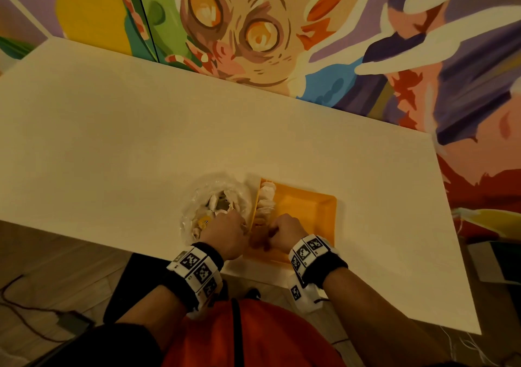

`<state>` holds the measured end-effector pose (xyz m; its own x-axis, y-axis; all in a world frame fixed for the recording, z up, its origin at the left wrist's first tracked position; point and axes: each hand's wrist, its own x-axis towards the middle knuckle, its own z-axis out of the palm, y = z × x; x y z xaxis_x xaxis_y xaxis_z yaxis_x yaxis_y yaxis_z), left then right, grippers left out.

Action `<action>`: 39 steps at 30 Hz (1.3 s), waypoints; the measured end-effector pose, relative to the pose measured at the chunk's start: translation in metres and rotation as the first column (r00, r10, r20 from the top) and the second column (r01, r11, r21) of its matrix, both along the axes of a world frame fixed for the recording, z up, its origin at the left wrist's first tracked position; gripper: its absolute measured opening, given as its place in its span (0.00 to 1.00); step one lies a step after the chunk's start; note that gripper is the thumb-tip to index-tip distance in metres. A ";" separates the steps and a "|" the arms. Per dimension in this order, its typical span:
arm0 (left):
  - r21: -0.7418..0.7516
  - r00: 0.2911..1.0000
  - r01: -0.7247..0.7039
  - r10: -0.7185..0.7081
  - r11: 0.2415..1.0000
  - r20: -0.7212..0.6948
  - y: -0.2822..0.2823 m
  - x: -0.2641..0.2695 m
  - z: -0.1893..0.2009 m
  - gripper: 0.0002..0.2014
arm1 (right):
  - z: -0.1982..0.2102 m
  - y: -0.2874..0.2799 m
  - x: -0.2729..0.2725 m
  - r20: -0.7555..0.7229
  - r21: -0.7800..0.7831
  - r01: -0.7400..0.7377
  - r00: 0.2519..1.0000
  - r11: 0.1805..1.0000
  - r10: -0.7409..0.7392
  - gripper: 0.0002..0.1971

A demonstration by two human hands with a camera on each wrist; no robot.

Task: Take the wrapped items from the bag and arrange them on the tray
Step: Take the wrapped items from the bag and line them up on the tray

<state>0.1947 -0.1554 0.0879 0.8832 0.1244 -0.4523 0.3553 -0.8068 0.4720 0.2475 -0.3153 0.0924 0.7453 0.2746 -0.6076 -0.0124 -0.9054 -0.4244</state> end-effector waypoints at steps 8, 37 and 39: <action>-0.013 1.000 -0.020 0.020 1.000 0.010 0.001 0.000 -0.010 0.11 | -0.014 0.012 0.004 0.002 -0.063 0.075 0.997 0.995 -0.075 0.10; -0.191 0.970 -0.072 0.114 0.979 0.214 0.003 -0.009 0.040 0.08 | -0.011 0.001 0.006 0.036 0.096 0.278 0.959 0.956 -0.283 0.13; -0.267 0.968 -0.092 0.149 0.959 0.203 0.007 -0.010 0.042 0.12 | 0.004 -0.001 0.005 0.134 0.200 0.261 0.947 0.944 -0.290 0.08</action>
